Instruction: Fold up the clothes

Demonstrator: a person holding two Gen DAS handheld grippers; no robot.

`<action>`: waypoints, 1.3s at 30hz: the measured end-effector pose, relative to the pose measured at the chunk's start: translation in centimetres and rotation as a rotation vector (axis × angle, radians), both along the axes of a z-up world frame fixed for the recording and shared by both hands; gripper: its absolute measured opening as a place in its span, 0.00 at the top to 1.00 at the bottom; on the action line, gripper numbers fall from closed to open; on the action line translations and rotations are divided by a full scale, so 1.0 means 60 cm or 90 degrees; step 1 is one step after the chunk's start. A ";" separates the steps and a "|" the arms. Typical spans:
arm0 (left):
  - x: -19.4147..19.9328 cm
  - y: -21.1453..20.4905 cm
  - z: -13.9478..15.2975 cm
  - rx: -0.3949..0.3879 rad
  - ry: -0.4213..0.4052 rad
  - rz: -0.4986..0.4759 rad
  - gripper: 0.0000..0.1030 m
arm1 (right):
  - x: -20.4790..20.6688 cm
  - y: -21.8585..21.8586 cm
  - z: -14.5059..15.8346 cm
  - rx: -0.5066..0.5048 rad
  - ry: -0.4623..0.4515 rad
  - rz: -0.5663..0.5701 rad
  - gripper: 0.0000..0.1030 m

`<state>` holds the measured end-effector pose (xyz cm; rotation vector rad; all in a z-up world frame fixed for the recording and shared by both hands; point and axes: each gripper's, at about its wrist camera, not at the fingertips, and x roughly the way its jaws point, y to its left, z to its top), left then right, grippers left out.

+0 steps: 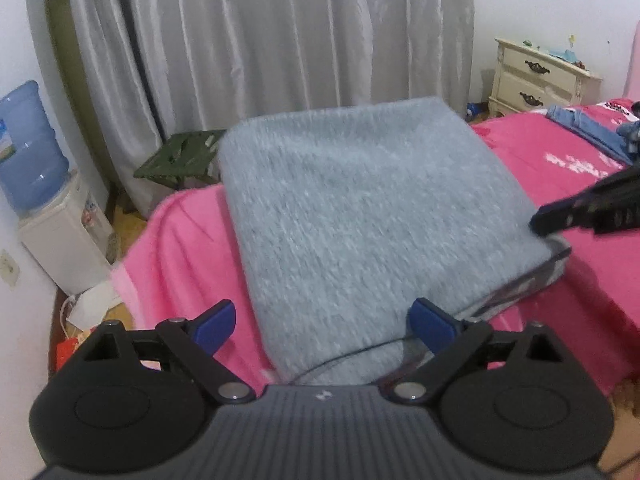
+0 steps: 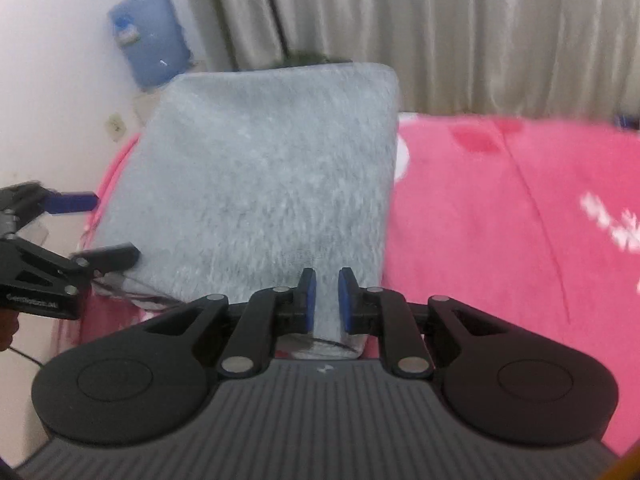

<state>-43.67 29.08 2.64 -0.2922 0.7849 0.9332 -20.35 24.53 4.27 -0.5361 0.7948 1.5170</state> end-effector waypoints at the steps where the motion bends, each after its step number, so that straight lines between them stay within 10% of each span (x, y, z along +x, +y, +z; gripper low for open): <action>1: -0.007 0.000 0.016 0.007 -0.011 0.006 0.09 | 0.005 0.006 0.017 -0.011 -0.003 -0.004 0.88; 7: 0.020 0.045 0.071 0.070 -0.083 0.001 0.09 | 0.034 0.080 0.091 0.116 -0.009 -0.002 0.88; 15: 0.108 0.173 -0.004 0.037 -0.031 0.005 0.07 | 0.058 0.215 -0.017 0.081 0.032 -0.023 0.90; 24: 0.068 0.091 0.038 -0.032 -0.080 -0.013 0.04 | 0.049 0.011 0.049 0.055 0.178 -0.030 0.74; 28: 0.097 0.058 0.000 -0.055 -0.029 0.012 0.09 | -0.003 0.004 -0.013 -0.016 0.099 -0.034 0.67; 39: 0.008 -0.018 0.111 -0.016 -0.082 0.148 0.00 | -0.055 -0.101 0.075 0.014 0.090 -0.120 0.49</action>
